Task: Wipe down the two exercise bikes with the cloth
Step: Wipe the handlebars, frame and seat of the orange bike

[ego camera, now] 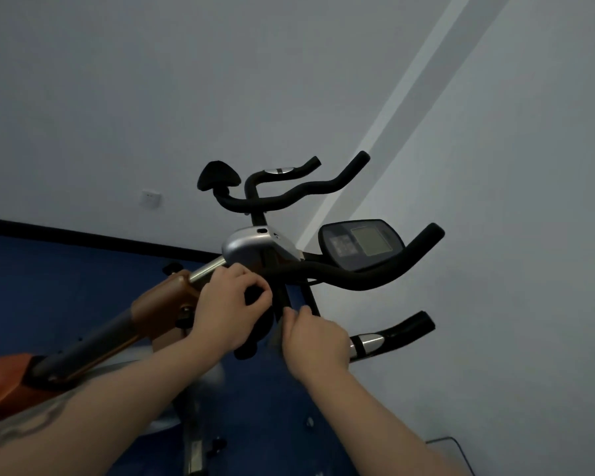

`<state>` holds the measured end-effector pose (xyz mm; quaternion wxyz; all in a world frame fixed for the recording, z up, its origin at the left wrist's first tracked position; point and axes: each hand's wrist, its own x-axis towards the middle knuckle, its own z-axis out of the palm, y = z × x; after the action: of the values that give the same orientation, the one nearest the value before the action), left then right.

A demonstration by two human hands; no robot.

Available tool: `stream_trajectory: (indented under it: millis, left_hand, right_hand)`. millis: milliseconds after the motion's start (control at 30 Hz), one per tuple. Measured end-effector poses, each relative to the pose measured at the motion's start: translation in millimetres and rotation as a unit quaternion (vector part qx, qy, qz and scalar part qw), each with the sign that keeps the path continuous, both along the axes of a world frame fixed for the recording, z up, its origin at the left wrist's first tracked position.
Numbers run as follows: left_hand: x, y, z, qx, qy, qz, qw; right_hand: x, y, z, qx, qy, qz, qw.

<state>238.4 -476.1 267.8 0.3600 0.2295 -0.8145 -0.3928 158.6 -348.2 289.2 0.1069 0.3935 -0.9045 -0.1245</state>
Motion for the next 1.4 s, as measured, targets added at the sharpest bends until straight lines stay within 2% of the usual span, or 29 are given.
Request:
stream_trajectory:
  millis: [100,167,300,367,533,633,700,767,833,900,933,1000,1133,1233,1400]
  left_hand:
    - [0,0,0,-0.006,-0.001,0.005,1.0]
    - [0,0,0,-0.013,-0.009,0.004,1.0]
    - [2,-2,0,-0.009,-0.017,-0.015,1.0]
    - [3,-2,1,0.0,-0.014,-0.018,1.0]
    - [0,-1,-3,0.003,-0.004,-0.004,1.0]
    - [-1,-1,-6,0.009,-0.004,0.0,1.0]
    - [-2,-1,-6,0.018,-0.001,-0.001,1.0]
    - [-1,0,-5,0.025,0.001,-0.001,1.0]
    - [1,0,-4,0.043,-0.006,-0.004,0.999]
    - [1,0,-5,0.069,-0.011,-0.007,0.998]
    - [2,0,-5,0.076,-0.017,-0.007,0.997]
    - [2,-1,-5,0.081,-0.027,-0.007,0.996]
    - [1,-1,-6,0.08,-0.021,-0.003,0.997]
    - [0,0,-6,0.073,-0.014,0.015,0.997]
    - [-2,2,-8,0.063,-0.004,0.026,0.998]
  right_hand:
    - [-10,-8,8,-0.001,-0.076,-0.055,0.996]
    - [-7,-3,14,0.05,-0.078,-0.011,0.996]
    - [-3,30,23,-0.003,-0.107,0.049,0.993]
    - [-11,42,32,0.019,-0.123,0.081,0.989]
    - [-18,29,25,0.077,-0.098,0.096,0.988]
    - [-33,-1,17,0.094,-0.207,0.033,0.973]
    - [-43,-21,19,0.048,-0.305,-0.012,0.951]
    - [-46,-32,25,-0.042,-0.388,-0.052,0.919]
    - [-43,-32,25,-0.066,-0.37,-0.033,0.926]
    - [-34,-23,28,0.02,-0.302,-0.009,0.953]
    - [-30,-15,29,0.073,-0.238,0.003,0.968]
    - [-19,5,34,0.12,-0.155,0.034,0.98]
    - [-12,20,38,0.131,-0.15,0.074,0.977]
    - [-15,2,33,0.137,-0.136,0.037,0.981]
    - [-35,-36,25,0.104,-0.19,-0.003,0.976]
